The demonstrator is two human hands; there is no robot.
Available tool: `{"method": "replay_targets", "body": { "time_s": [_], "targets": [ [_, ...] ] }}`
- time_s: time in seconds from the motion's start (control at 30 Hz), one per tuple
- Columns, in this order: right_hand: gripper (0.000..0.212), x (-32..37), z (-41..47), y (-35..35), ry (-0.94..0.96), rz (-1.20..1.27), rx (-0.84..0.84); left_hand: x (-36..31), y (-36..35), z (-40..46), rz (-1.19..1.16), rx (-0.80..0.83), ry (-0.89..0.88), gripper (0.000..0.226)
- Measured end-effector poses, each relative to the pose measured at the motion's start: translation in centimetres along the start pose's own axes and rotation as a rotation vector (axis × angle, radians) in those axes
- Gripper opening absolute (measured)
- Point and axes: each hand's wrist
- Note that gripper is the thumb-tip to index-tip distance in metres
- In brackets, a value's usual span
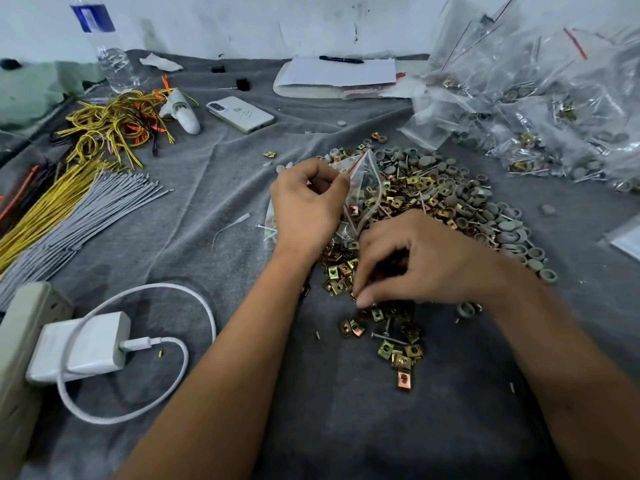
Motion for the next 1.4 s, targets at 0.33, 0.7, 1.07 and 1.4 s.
{"method": "replay_targets", "body": {
  "time_s": [0.33,0.7,1.07,1.4],
  "targets": [
    [0.018,0.9,0.0,-0.2,-0.121,-0.25,0.243,0.0,-0.1,-0.1,0.007,0.004,-0.012,0.019],
    [0.007,0.1,-0.3,0.3,-0.127,0.254,-0.081,-0.2,0.0,-0.1,0.004,0.003,-0.013,0.019],
    [0.023,-0.4,0.1,-0.3,-0.1,0.055,-0.08,-0.1,0.0,-0.1,0.027,-0.006,-0.007,0.02],
    [0.014,0.6,1.3,-2.1,-0.051,-0.297,-0.02,-0.2,0.0,-0.2,0.018,-0.003,-0.008,0.019]
  ]
}}
Point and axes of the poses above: each hand's wrist, its own z-axis towards the middle knuckle, its own y-axis out of the back of the hand, x = y × z, and after that the axes turned 7 degrees about -z, right-handed
